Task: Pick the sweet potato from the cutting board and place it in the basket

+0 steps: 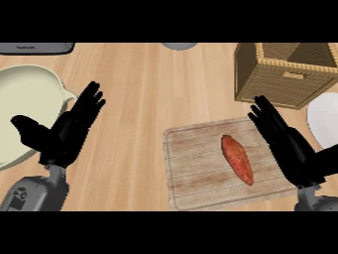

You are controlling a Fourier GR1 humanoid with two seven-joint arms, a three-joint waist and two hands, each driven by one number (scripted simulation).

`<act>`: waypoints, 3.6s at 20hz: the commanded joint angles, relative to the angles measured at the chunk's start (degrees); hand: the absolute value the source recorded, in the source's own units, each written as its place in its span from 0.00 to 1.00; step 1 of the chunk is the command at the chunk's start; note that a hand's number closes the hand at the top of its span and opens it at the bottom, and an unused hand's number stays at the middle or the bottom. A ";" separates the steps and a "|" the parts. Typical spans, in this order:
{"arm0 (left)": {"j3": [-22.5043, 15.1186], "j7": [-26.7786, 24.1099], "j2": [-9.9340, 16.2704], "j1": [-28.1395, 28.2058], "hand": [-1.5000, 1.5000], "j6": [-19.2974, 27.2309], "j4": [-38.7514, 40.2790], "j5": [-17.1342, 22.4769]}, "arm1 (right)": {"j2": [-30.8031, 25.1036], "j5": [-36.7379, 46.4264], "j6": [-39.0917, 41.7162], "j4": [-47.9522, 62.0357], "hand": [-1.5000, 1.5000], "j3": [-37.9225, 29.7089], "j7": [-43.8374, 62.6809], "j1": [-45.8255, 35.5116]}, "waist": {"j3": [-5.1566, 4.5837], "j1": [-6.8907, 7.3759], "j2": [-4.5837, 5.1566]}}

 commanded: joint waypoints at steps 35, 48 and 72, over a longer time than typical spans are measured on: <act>1.96 0.89 5.92 17.26 0.50 -1.07 12.44 -4.00 | -37.65 9.58 60.67 -3.86 0.00 -2.18 -0.73 -43.38 | 0.32 1.20 0.35; 2.40 0.88 4.65 16.18 0.50 -1.66 13.47 -4.82 | -38.24 19.39 66.34 2.00 0.00 -1.68 -11.51 -45.45 | 0.48 1.24 0.46; 2.63 1.02 3.01 19.11 0.50 -1.94 10.36 -7.24 | -23.39 47.20 48.94 0.74 0.00 13.01 -19.89 -28.68 | 0.48 1.51 0.39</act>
